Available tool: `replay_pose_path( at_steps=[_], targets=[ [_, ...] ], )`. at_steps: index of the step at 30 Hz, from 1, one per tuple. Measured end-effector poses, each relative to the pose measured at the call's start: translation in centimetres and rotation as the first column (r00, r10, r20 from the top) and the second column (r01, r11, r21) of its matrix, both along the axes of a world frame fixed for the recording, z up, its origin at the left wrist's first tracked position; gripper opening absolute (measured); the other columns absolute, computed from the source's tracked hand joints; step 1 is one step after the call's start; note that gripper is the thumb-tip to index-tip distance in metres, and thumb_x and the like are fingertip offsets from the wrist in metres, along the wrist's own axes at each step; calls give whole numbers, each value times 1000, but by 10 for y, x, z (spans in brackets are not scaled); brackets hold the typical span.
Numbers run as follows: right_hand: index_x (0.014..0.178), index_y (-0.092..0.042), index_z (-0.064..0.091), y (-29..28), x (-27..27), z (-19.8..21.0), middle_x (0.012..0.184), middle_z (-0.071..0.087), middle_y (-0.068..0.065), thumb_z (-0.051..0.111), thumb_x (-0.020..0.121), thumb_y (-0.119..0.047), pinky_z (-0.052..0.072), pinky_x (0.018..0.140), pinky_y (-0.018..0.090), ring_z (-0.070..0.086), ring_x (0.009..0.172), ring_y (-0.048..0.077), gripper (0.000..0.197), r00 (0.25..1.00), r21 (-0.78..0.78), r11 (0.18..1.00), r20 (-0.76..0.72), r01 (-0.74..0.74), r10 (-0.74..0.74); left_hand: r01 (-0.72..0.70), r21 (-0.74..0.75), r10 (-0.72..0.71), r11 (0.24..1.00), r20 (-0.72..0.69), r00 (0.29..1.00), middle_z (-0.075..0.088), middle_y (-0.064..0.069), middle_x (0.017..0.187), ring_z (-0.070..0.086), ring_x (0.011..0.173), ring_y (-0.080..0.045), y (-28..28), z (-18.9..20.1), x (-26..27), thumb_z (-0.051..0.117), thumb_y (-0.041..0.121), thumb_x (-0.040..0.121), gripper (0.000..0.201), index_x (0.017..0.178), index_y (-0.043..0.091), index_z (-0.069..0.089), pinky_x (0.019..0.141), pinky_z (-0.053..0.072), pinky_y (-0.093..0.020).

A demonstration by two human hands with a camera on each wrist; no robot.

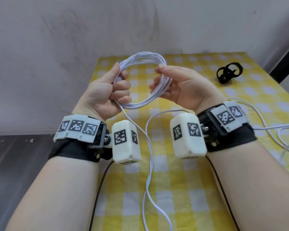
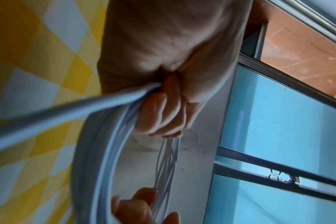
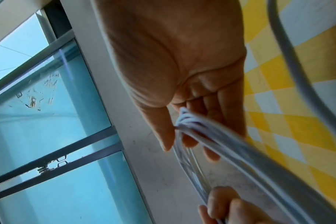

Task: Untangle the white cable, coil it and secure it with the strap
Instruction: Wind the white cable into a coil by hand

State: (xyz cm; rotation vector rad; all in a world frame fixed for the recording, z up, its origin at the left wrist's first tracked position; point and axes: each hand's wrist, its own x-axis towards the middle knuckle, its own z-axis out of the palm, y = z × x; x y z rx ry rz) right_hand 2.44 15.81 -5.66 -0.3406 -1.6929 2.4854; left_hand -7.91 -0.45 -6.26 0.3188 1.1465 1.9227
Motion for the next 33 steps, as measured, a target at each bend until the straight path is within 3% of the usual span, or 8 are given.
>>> replay_pose_path(
  at_steps=[3, 7, 10, 14, 19, 23, 27, 33],
  targets=[
    [96, -6, 62, 2, 0, 0, 62, 54, 1, 57, 91, -18, 57, 61, 29, 57, 51, 12, 14, 1000, 24, 1000, 29, 5, -5, 92, -153, -111, 984, -119, 987, 22, 12, 42, 17, 30, 0, -4, 2, 1, 33, 45, 98, 37, 73, 19, 45, 35, 18, -14],
    [93, -9, 63, -3, -5, 0, 53, 32, -7, 55, 93, -36, 31, 41, 17, 26, 40, 5, 28, 991, 157, 986, 132, -51, 30, 137, -252, -176, 958, -138, 975, 23, 11, 41, 17, 30, -1, -2, 3, 5, 30, 54, 96, 46, 70, 19, 47, 39, 14, -17],
    [67, -15, 51, -6, -7, 2, 50, 21, -8, 52, 93, -44, 17, 36, 17, 16, 38, 6, 39, 987, 200, 980, 155, 4, -35, 140, -227, -174, 964, -133, 976, 23, 11, 41, 17, 30, -1, 0, 4, 8, 30, 52, 96, 47, 68, 19, 47, 38, 14, -18],
    [59, -22, 35, -4, -8, 4, 50, 18, -8, 52, 94, -42, 13, 34, 18, 13, 38, 7, 43, 987, 84, 989, 97, 118, -126, 143, -90, -156, 986, -150, 976, 31, 12, 42, 23, 30, 1, 5, 3, 10, 30, 42, 98, 41, 82, 13, 54, 37, 18, -14],
    [57, -22, 35, -2, -10, 0, 44, 20, -9, 49, 96, -40, 15, 32, 15, 15, 32, 5, 45, 969, -154, 956, 26, 248, -247, 143, 51, -136, 988, -118, 984, 38, 10, 48, 41, 43, -4, 7, -4, 11, 34, 36, 96, 39, 105, 7, 57, 57, 44, -18],
    [58, -19, 38, 3, -12, -1, 44, 22, -8, 49, 96, -41, 20, 33, 16, 17, 33, 6, 45, 961, -276, 923, 2, 266, -277, 136, 129, -126, 982, -83, 989, 42, 7, 51, 53, 55, -12, 7, -5, 12, 28, 35, 99, 37, 84, 12, 54, 80, 51, -30],
    [65, -15, 46, 5, -9, -3, 45, 33, -7, 49, 96, -39, 36, 40, 17, 31, 34, 6, 38, 985, -181, 968, 47, 171, -165, 60, 136, -59, 989, -15, 998, 30, 11, 45, 32, 40, -5, 6, 1, 12, 27, 36, 101, 39, 73, 18, 48, 64, 53, -24],
    [104, -10, 63, 7, -2, -3, 77, 59, 2, 58, 93, -27, 52, 61, 27, 54, 57, 12, 21, 998, 298, 955, 46, 19, -34, 115, -89, -125, 989, -109, 986, 24, 12, 42, 21, 33, -2, 1, 6, 11, 32, 33, 101, 37, 70, 17, 44, 42, 35, -16]
  ],
)
